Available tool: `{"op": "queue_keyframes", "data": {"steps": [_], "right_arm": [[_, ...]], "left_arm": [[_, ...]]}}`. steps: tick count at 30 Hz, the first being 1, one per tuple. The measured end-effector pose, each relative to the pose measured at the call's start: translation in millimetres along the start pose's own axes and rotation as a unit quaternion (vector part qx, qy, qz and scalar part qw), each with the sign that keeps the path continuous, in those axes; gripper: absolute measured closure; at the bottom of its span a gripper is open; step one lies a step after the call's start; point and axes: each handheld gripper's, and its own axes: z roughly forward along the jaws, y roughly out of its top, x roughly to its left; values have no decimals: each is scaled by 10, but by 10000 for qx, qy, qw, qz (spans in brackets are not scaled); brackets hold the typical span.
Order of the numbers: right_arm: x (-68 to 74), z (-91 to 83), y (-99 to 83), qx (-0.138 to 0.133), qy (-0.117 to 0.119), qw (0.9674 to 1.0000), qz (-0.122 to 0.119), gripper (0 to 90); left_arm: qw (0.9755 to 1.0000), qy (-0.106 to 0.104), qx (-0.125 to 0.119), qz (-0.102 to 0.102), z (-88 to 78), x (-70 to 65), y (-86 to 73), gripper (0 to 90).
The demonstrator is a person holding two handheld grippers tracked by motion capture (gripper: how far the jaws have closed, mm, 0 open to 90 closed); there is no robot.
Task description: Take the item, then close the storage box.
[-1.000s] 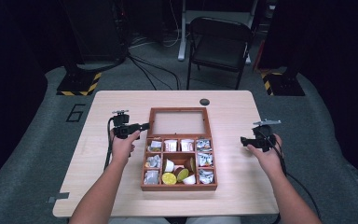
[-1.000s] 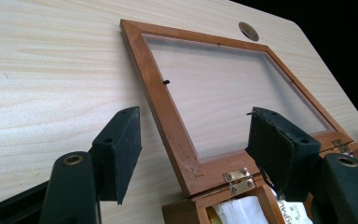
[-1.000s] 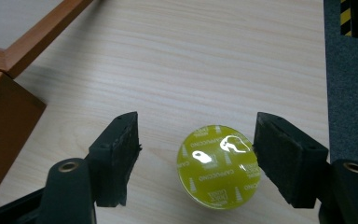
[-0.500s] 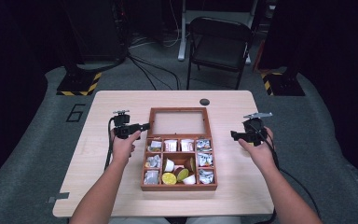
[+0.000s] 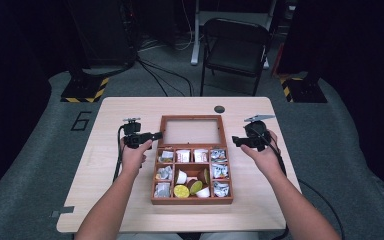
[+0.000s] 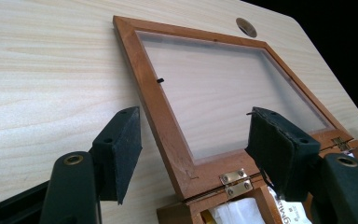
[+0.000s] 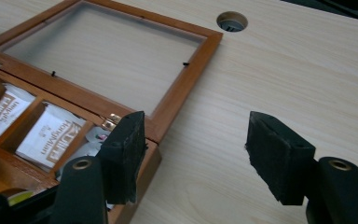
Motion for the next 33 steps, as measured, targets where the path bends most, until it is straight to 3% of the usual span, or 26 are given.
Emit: {"op": "queue_keyframes", "data": {"steps": [6,13,22,23,26,28,33], "right_arm": [[113,65,107,51,195,9998,15,352],[126,195,181,68,241,9996,139,349],[162,381,193,154,293,9992,220,339],[163,410,193,145,285,9993,205,338],[168,490,189,190,273,9992,239,339],[166,539,177,216,306,9990,256,339],[140,654,126,326,357,9976,486,337]], "left_arm": [[10000,-2,43,44,22,-2,-2,347],[10000,31,56,52,46,8,2,347],[9999,74,108,11,112,10,-3,347],[9998,59,173,84,117,23,-1,346],[9998,60,183,9,157,-3,-22,347],[9997,51,207,97,171,-4,-30,349],[9996,60,270,74,214,-18,-42,348]]}}
